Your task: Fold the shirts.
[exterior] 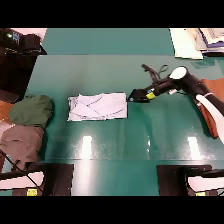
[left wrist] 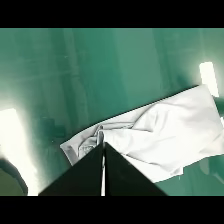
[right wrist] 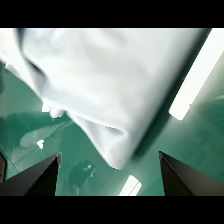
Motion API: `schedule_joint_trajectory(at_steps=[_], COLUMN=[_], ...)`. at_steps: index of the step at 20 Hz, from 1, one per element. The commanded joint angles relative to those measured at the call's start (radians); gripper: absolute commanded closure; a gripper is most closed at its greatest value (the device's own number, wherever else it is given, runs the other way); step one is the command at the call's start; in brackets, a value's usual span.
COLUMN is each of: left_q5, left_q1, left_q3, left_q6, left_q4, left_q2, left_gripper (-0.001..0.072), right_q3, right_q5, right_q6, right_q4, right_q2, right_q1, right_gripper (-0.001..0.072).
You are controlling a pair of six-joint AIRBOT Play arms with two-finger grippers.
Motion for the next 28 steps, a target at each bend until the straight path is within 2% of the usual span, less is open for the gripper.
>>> schedule_joint_trajectory(at_steps=[1, 5, 8, 10, 11, 12, 13, 14, 16, 18, 21, 28], left_q5=[0.016, 0.028, 0.028, 0.027, 0.027, 0.027, 0.027, 0.027, 0.027, 0.027, 0.027, 0.031], left_q1=[0.000, 0.000, 0.000, 0.000, 0.000, 0.000, 0.000, 0.000, 0.000, 0.000, 0.000, 0.000], left_q3=[-0.021, -0.021, -0.021, -0.021, -0.021, -0.021, -0.021, -0.021, -0.021, -0.021, -0.021, -0.021], left_q6=[0.000, 0.000, 0.008, 0.017, 0.024, 0.026, 0.026, 0.026, 0.025, 0.025, 0.025, 0.025], left_q4=[-0.011, -0.011, -0.011, -0.011, -0.011, -0.011, -0.011, -0.011, -0.011, -0.012, -0.021, -0.063], left_q2=[-0.001, -0.001, -0.001, -0.001, -0.001, -0.001, -0.001, -0.001, -0.001, -0.001, -0.001, -0.001], left_gripper=[0.0685, 0.0686, 0.0686, 0.0686, 0.0686, 0.0686, 0.0686, 0.0686, 0.0686, 0.0686, 0.0686, 0.0686], right_q3=[-0.089, -0.037, 0.063, 0.119, 0.145, 0.166, 0.182, 0.195, 0.217, 0.252, 0.301, 0.533], right_q5=[-0.068, -0.065, -0.059, -0.064, -0.070, -0.074, -0.081, -0.089, -0.090, -0.066, -0.039, 0.120], right_q6=[0.009, 0.003, 0.001, 0.002, 0.002, 0.001, 0.001, 0.001, -0.021, -0.029, -0.026, 0.113], right_q4=[0.004, 0.150, 0.200, 0.243, 0.264, 0.277, 0.283, 0.282, 0.283, 0.278, 0.266, 0.084], right_q2=[0.001, -0.137, -0.246, -0.296, -0.317, -0.332, -0.341, -0.346, -0.345, -0.336, -0.256, -0.023], right_q1=[-0.065, -0.019, 0.068, 0.128, 0.157, 0.180, 0.197, 0.210, 0.214, 0.198, 0.138, -0.085], right_gripper=[-0.0004, 0.0006, 0.0026, 0.0051, 0.0089, 0.0243, 0.0308, 0.0333, 0.0624, 0.0697, 0.0698, 0.0698])
